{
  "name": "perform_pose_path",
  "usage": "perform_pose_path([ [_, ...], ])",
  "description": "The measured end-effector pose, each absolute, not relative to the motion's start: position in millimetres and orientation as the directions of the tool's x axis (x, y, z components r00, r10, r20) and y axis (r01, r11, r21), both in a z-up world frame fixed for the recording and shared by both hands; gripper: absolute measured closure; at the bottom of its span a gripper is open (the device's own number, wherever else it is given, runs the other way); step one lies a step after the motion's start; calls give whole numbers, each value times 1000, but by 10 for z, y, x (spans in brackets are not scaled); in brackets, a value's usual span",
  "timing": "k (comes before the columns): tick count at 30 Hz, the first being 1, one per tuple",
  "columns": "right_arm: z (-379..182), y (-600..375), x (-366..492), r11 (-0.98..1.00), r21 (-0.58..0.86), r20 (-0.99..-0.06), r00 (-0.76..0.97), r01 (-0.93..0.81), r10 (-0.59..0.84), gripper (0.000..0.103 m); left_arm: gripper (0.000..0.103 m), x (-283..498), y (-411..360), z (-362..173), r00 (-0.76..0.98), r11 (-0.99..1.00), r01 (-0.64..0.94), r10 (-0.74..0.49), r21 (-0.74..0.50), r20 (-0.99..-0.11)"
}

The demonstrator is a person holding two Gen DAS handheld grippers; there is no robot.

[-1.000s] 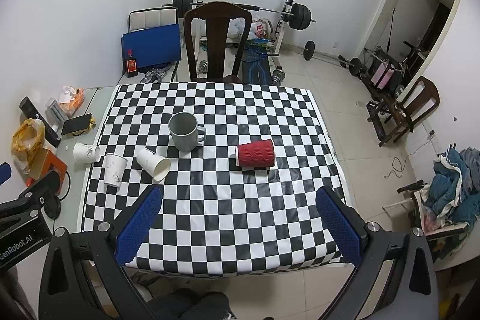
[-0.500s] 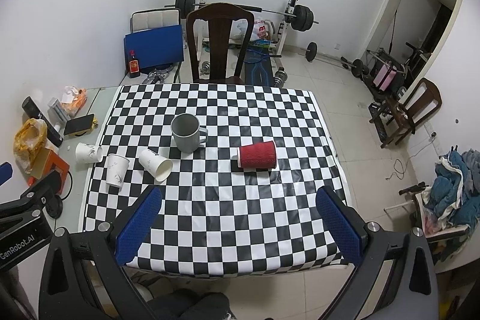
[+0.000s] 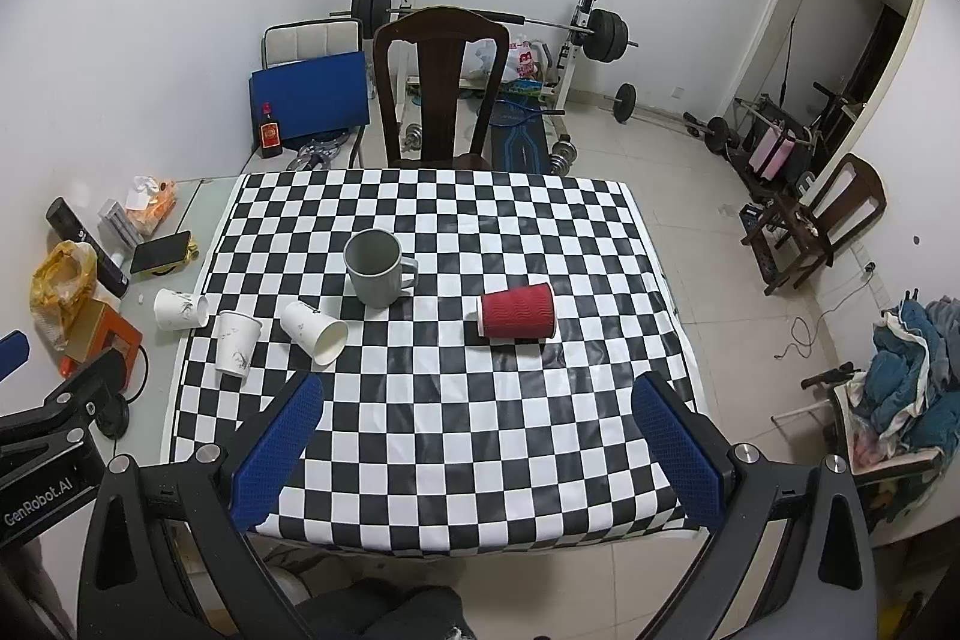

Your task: Flip cup upside down

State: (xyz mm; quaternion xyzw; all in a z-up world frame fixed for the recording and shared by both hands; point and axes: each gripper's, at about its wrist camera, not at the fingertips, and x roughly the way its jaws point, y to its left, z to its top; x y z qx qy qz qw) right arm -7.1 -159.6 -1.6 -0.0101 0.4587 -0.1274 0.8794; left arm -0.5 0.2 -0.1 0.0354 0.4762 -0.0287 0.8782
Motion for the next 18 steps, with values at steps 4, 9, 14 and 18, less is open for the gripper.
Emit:
perform_pose_path([
  [4,-2,-1625,-64,967,-134,-805,545,217,-234,0,0,-4,2,-2,543,996,86,-19,33,-839],
  [9,-18,-1622,-61,967,-135,-804,546,216,-234,0,0,-6,3,-1,543,996,86,-20,33,-839],
  [14,-14,-1638,-43,967,-134,-805,546,215,-233,0,0,-4,4,-1,543,996,86,-20,32,-840],
  [18,-20,-1628,-53,967,-134,-804,547,215,-233,0,0,-4,5,-4,542,996,86,-22,30,-840],
])
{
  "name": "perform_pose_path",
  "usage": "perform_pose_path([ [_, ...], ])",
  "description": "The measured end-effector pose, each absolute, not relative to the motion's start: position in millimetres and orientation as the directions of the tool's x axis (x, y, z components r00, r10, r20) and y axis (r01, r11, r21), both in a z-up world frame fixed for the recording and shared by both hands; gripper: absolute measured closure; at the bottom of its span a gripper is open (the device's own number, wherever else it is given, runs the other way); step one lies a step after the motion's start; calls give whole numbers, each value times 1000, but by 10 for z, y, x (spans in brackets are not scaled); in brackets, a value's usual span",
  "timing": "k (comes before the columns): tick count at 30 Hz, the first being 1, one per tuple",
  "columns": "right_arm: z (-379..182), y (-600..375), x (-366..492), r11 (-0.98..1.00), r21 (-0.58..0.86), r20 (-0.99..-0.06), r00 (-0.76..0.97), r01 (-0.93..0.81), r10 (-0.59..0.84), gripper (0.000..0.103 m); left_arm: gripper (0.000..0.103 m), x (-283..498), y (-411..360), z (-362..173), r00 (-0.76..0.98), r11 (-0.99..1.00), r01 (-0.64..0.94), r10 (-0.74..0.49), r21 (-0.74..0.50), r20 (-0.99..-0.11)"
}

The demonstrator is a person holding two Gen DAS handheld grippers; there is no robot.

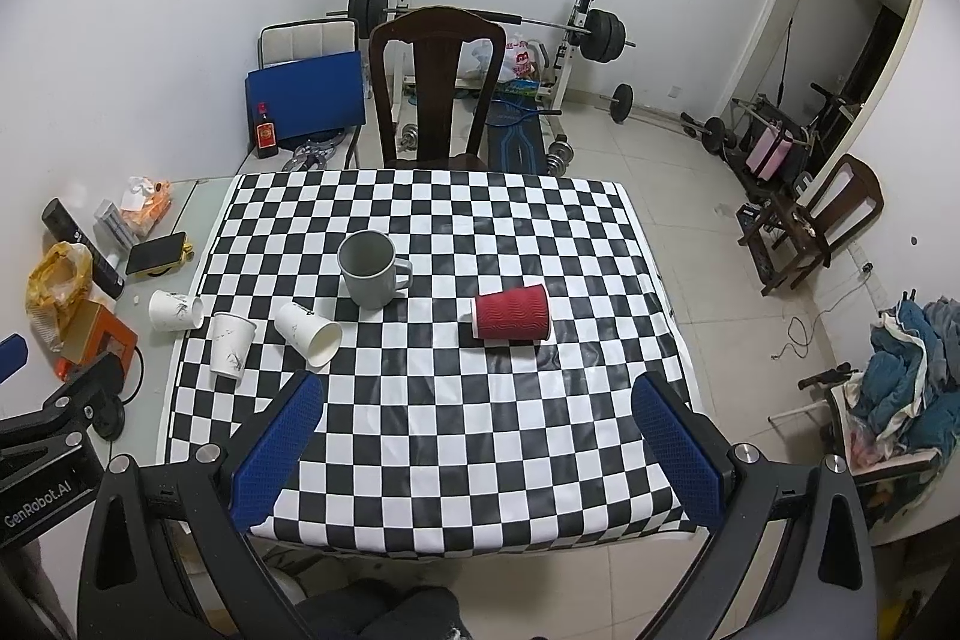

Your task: Flip cup upside down

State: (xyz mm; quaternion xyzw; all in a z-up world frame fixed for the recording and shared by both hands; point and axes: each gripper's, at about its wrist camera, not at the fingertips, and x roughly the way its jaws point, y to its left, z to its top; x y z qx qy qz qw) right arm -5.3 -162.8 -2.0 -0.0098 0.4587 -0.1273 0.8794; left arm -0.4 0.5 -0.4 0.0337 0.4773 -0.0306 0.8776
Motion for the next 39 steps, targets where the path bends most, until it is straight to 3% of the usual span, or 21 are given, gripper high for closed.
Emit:
perform_pose_path([
  [17,-38,-1644,-17,969,-128,-809,543,213,-226,0,0,46,6,11,537,996,82,-22,26,-843],
  [23,-168,-1634,106,966,-129,-804,547,226,-235,0,0,277,-9,-450,548,996,44,42,79,-835],
  [26,-532,-1572,287,964,-157,-814,525,214,-249,0,0,549,193,-918,494,993,-4,104,117,-863],
  [30,-1451,-1504,645,963,-162,-881,408,215,-239,1,0,870,575,-1486,390,986,-73,166,149,-906],
  [34,-2270,-1404,978,964,-165,-927,301,207,-223,23,0,1225,782,-2102,254,990,-86,128,110,-959],
  [39,-3054,-1224,1342,964,-177,-958,190,198,-215,24,1,1576,851,-2644,197,995,-71,85,72,-977],
])
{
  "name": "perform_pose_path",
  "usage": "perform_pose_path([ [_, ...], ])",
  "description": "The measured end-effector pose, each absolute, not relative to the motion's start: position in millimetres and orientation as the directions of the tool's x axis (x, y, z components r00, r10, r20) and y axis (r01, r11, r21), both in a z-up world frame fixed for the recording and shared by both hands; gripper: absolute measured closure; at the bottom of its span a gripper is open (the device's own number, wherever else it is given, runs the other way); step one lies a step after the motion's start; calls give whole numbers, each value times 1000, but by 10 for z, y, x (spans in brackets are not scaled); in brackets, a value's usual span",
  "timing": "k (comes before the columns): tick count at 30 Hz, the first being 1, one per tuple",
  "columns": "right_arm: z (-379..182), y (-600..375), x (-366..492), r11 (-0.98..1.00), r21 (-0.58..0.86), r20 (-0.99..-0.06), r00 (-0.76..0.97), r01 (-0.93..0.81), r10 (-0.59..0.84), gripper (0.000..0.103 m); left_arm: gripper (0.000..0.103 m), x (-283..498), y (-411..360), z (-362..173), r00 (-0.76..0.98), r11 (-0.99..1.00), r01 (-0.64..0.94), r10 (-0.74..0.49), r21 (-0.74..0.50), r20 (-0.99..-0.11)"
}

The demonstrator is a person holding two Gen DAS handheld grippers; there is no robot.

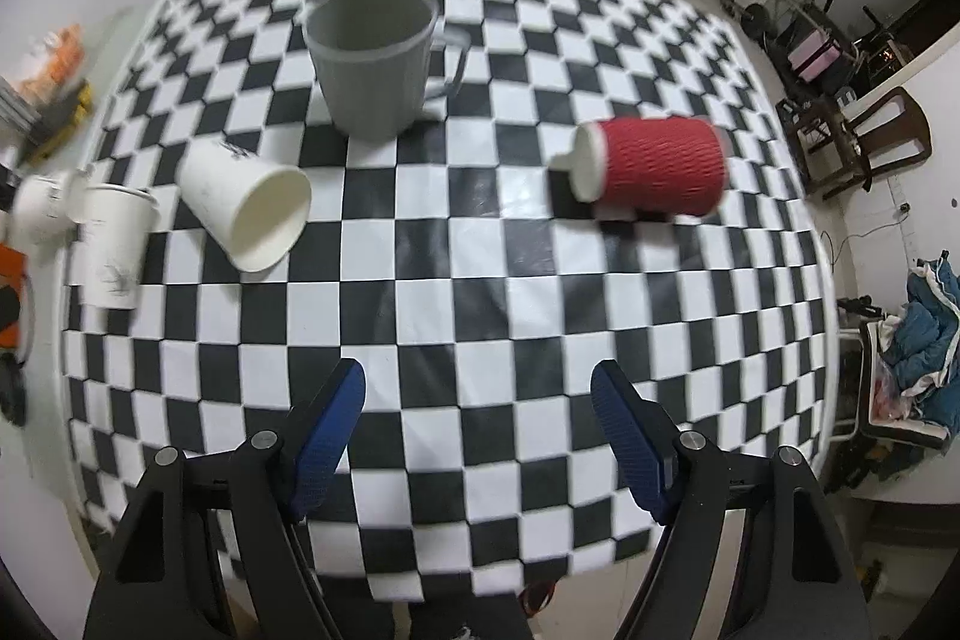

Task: Flip cup upside down
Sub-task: 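Reach the left gripper to the upright white bird-print cup and close, then lift the white cup with the left gripper and carry it toward the right gripper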

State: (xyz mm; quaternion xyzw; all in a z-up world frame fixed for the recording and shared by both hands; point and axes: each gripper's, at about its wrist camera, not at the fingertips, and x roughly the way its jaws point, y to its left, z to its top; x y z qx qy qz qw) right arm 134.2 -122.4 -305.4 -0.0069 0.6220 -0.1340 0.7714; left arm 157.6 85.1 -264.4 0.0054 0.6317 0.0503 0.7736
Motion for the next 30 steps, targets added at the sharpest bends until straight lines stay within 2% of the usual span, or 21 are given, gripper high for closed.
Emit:
perform_pose_path([
  [6,-3526,-1092,1614,966,-148,-979,107,213,-174,24,5,1961,840,-3047,163,999,-42,-10,-17,-987],
  [11,-3656,-1001,1718,967,-156,-983,66,202,-172,24,38,2111,822,-3256,129,999,-6,-34,-35,-991],
  [12,-3658,-1000,1725,967,-157,-983,62,202,-172,24,49,2115,820,-3271,127,999,-1,-37,-37,-991],
  [21,-3632,-1077,1663,965,-158,-986,27,207,-167,24,51,1937,739,-3078,177,999,45,-39,-31,-983],
  [30,-3344,-1475,1286,969,-110,-992,36,219,-121,24,51,1155,227,-2677,146,996,49,-82,-76,-986],
])
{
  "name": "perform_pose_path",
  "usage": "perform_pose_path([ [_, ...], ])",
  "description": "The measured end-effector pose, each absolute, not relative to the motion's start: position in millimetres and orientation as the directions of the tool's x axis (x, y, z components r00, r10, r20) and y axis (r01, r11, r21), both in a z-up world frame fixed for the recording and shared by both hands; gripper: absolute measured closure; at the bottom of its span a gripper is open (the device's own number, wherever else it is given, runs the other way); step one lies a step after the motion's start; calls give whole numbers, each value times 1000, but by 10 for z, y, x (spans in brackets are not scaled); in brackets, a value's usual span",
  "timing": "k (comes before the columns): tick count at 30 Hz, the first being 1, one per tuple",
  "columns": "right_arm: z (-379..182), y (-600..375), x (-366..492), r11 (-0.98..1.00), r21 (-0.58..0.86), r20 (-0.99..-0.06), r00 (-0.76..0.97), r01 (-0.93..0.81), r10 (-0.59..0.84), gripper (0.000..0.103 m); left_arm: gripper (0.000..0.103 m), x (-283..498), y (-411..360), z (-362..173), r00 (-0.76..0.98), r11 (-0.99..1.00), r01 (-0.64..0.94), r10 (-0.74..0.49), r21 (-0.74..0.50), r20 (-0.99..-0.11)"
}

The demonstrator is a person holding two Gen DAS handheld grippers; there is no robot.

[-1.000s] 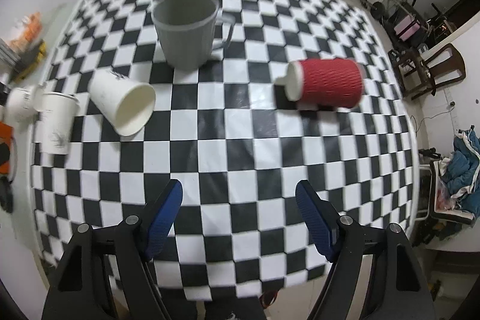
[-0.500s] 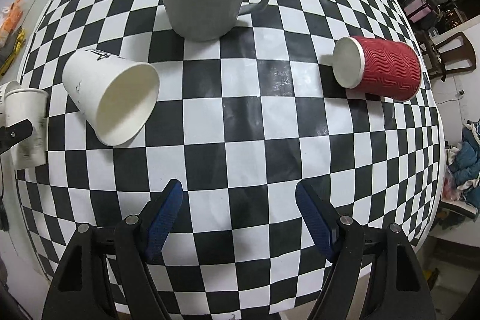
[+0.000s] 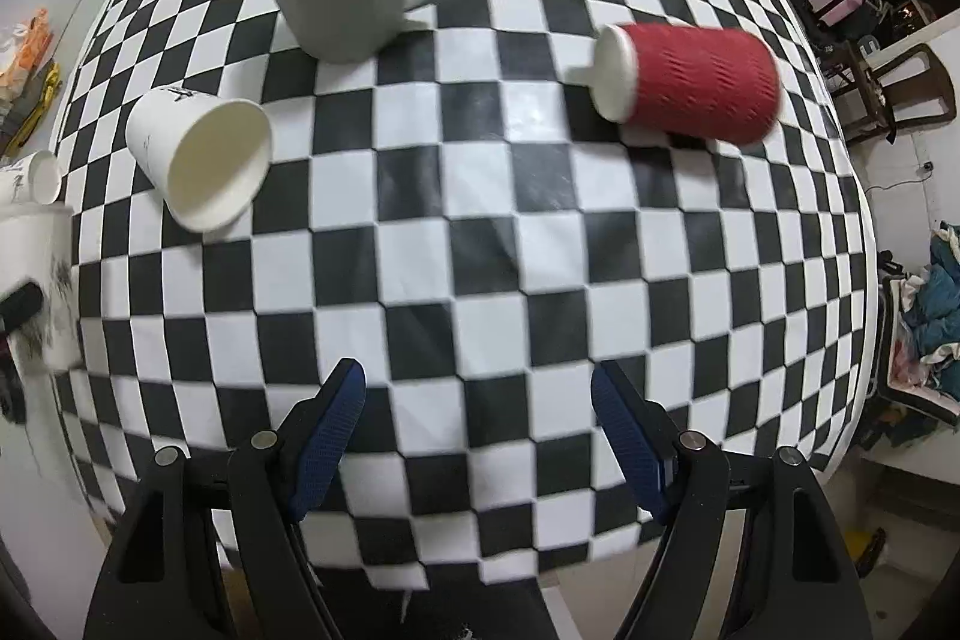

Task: Flip cup upside down
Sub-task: 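Lift the white cup with the left gripper and carry it toward the right gripper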

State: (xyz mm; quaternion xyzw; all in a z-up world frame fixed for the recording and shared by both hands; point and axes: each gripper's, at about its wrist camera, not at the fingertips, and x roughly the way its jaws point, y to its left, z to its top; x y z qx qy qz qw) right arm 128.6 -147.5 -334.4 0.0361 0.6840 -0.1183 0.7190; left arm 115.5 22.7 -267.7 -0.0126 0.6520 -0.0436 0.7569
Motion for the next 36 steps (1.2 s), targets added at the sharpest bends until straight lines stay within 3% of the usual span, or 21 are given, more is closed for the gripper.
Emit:
perform_pose_path([
  [12,-3391,-2608,778,967,-106,-994,12,232,-112,24,51,779,-1353,-2945,28,970,89,-231,-228,-972],
  [28,-3422,-3458,722,938,-107,-993,15,331,-119,24,45,957,-1692,-3357,-59,971,64,-226,-229,-972],
  [29,-3436,-3483,707,937,-106,-993,18,332,-118,24,41,968,-1684,-3356,-53,972,66,-221,-224,-974],
  [31,-3430,-3491,697,936,-104,-993,23,337,-119,24,14,987,-1669,-3334,-40,973,67,-218,-220,-975],
  [34,-3381,-3511,707,934,-97,-993,34,343,-116,24,1,997,-1609,-3231,-7,973,64,-223,-223,-975],
  [36,-3332,-3517,710,935,-93,-992,43,342,-115,24,0,1021,-1587,-3117,12,971,62,-230,-229,-973],
])
